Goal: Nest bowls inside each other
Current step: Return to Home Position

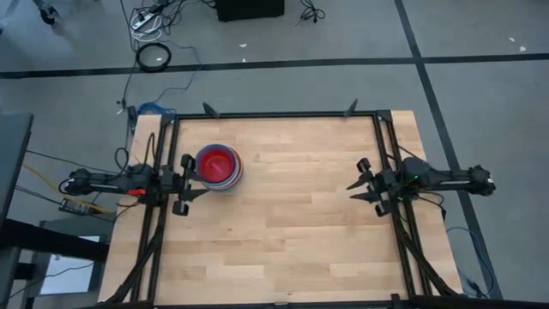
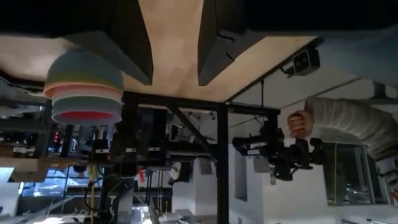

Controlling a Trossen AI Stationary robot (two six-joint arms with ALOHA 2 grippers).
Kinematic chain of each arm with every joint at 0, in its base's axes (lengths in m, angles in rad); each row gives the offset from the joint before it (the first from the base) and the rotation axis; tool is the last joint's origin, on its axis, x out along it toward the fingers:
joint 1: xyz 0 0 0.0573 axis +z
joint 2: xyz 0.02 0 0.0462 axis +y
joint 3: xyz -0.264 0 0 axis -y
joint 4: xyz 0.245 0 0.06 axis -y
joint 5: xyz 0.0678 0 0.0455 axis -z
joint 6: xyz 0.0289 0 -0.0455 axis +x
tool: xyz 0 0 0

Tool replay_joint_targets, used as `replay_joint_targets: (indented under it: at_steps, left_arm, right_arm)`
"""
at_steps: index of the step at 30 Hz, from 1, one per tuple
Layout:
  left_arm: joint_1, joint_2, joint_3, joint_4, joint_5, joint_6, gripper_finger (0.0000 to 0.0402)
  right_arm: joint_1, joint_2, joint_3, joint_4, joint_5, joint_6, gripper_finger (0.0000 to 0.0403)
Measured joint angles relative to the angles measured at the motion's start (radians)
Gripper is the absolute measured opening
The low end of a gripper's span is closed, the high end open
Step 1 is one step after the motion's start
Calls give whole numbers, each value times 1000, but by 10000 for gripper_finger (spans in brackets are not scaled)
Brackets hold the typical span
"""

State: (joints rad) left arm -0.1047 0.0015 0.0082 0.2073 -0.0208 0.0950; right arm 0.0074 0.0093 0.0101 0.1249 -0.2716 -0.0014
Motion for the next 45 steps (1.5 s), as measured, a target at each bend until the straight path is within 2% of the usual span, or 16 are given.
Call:
replay_joint_targets:
  at_steps: [11,14,45]
  left_arm:
    - [0,0,0,-73,-57,35,145]
    - [0,0,0,-54,-82,37,145]
    - [0,0,-1,-42,-81,28,145]
  right_arm:
    - [-29,3,0,-14,86,-44,115]
    - [-31,5,0,-17,89,-44,115]
    - [-31,5,-1,-6,88,-54,115]
